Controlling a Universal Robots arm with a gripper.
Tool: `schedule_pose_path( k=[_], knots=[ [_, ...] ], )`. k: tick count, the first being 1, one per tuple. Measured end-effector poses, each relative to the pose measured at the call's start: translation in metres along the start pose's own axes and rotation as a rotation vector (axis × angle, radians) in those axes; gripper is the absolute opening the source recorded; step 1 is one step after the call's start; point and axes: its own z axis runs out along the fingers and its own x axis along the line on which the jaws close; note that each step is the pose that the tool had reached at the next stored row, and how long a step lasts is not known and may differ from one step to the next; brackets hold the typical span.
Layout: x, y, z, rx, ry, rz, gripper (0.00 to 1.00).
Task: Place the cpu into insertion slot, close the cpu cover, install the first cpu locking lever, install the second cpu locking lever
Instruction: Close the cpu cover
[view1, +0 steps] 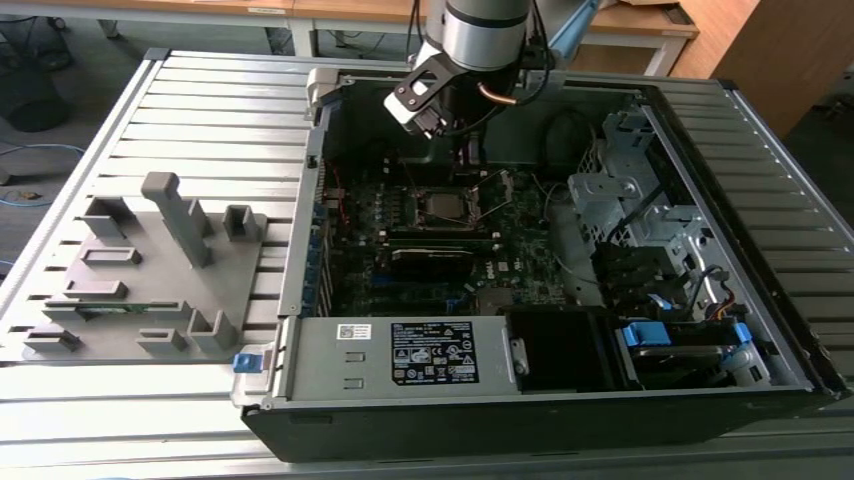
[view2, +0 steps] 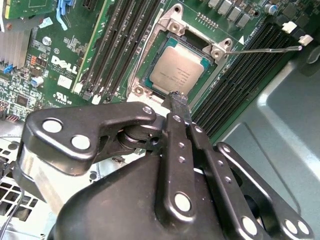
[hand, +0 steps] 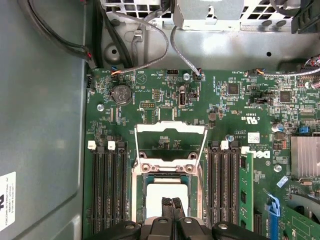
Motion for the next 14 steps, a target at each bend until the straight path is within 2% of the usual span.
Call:
schedule_pose_path(
  k=[10,14],
  knots=[
    [0.0001,0.0068,0.0002,0.0000,0.0001,0.000,0.11],
    [0.0001,0.0071,0.0002,0.0000,0.0000,0.000,0.11]
  ],
)
